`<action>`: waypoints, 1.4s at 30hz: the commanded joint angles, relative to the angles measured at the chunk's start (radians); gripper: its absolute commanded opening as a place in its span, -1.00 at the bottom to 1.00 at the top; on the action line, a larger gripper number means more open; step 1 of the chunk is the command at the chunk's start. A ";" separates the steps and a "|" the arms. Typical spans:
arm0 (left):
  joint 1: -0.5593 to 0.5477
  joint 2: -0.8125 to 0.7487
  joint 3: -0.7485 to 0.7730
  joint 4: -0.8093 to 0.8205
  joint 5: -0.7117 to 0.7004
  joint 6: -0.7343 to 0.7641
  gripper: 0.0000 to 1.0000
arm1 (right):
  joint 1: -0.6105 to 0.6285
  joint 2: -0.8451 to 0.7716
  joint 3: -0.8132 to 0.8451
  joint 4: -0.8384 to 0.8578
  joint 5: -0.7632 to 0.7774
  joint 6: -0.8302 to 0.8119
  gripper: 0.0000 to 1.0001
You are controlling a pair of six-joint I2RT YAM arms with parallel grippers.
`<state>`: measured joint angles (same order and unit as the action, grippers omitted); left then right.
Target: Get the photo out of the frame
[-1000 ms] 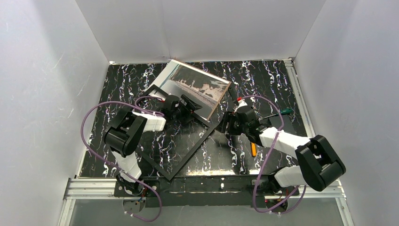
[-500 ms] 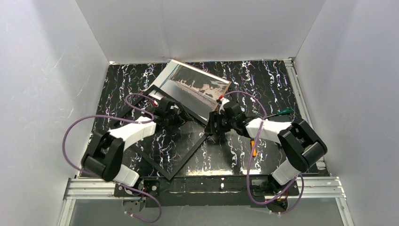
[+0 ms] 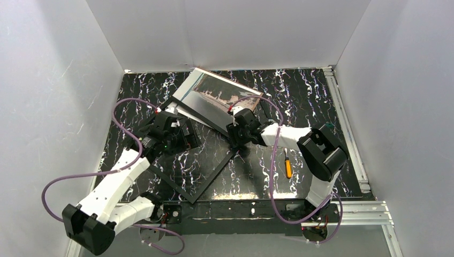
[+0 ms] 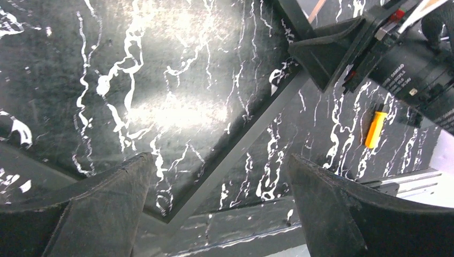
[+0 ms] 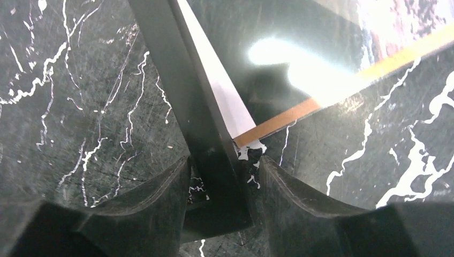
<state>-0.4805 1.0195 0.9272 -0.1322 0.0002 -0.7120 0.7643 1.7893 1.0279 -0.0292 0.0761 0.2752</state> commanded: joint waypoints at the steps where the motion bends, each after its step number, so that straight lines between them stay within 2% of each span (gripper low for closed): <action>1: 0.009 -0.052 0.046 -0.198 -0.034 0.077 0.96 | 0.015 0.039 0.055 -0.043 -0.058 -0.138 0.09; 5: 0.010 -0.067 0.072 -0.221 -0.034 0.086 0.96 | 0.027 0.057 0.088 -0.057 -0.050 -0.205 -0.23; 9: 0.011 -0.078 0.081 -0.238 -0.035 0.096 0.96 | 0.045 0.033 0.105 -0.068 -0.041 -0.309 -0.40; 13: 0.011 -0.091 0.082 -0.246 -0.039 0.098 0.96 | 0.047 0.020 0.142 -0.102 -0.067 -0.445 -0.72; 18: 0.014 -0.101 0.092 -0.267 -0.040 0.107 0.96 | 0.045 0.012 0.169 -0.120 -0.069 -0.594 -0.96; 22: 0.017 -0.111 0.095 -0.281 -0.037 0.117 0.96 | 0.031 -0.006 0.171 -0.142 -0.162 -0.668 -0.97; 29: 0.024 -0.110 0.094 -0.275 -0.029 0.115 0.96 | 0.019 -0.046 0.162 -0.147 -0.425 -0.822 -0.97; 35: 0.032 -0.107 0.096 -0.278 -0.017 0.111 0.96 | 0.021 0.082 0.331 -0.275 -0.436 -0.687 -0.97; 42: 0.043 -0.110 0.082 -0.274 -0.009 0.112 0.96 | 0.035 0.105 0.292 -0.157 -0.412 -0.566 -0.97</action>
<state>-0.4484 0.9154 0.9970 -0.3424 -0.0174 -0.6090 0.7853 1.8957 1.3140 -0.2668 -0.2859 -0.3836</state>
